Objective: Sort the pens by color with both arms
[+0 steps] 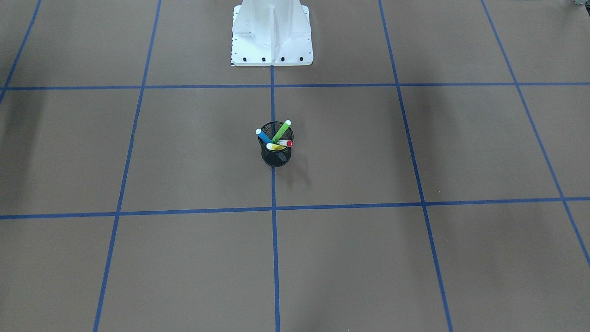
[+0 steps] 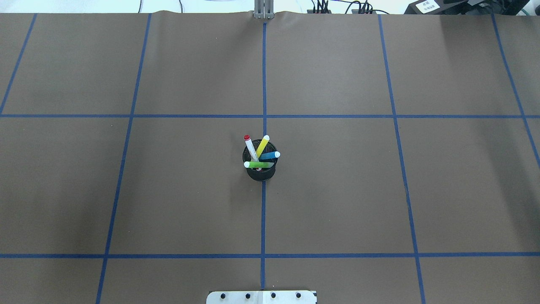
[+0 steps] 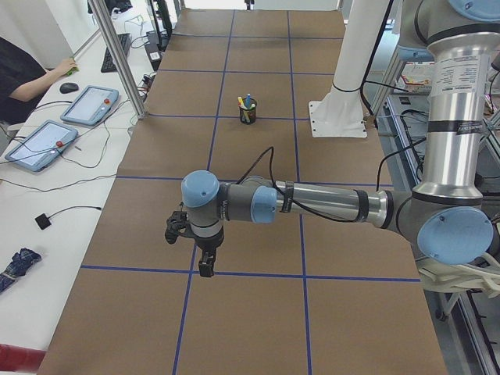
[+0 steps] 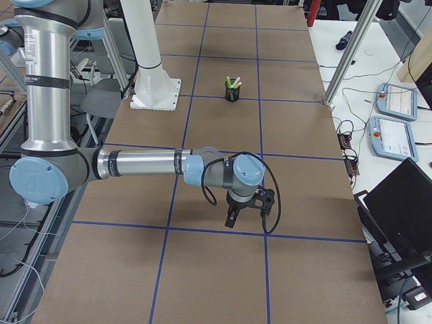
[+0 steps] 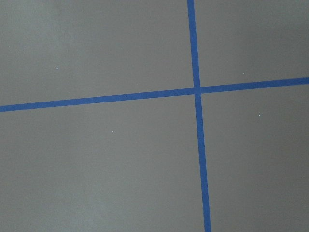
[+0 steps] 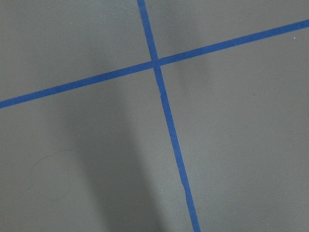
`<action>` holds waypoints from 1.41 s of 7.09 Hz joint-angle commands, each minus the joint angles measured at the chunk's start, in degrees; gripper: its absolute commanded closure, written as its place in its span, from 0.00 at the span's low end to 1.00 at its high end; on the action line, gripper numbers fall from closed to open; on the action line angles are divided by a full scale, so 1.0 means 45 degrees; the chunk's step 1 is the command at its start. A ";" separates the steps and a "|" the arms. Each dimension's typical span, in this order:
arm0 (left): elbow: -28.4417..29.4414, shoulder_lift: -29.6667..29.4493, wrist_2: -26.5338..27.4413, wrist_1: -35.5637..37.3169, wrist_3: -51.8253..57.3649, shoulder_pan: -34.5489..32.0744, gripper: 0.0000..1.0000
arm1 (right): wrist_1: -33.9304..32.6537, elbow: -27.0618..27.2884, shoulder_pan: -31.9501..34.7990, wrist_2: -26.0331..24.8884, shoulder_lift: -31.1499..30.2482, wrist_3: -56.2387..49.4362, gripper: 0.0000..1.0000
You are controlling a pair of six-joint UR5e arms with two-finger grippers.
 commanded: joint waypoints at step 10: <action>0.0063 -0.0094 0.0039 0.0027 -0.0027 0.0031 0.00 | 0.0037 0.0185 0.0068 -0.0006 0.0745 0.0041 0.00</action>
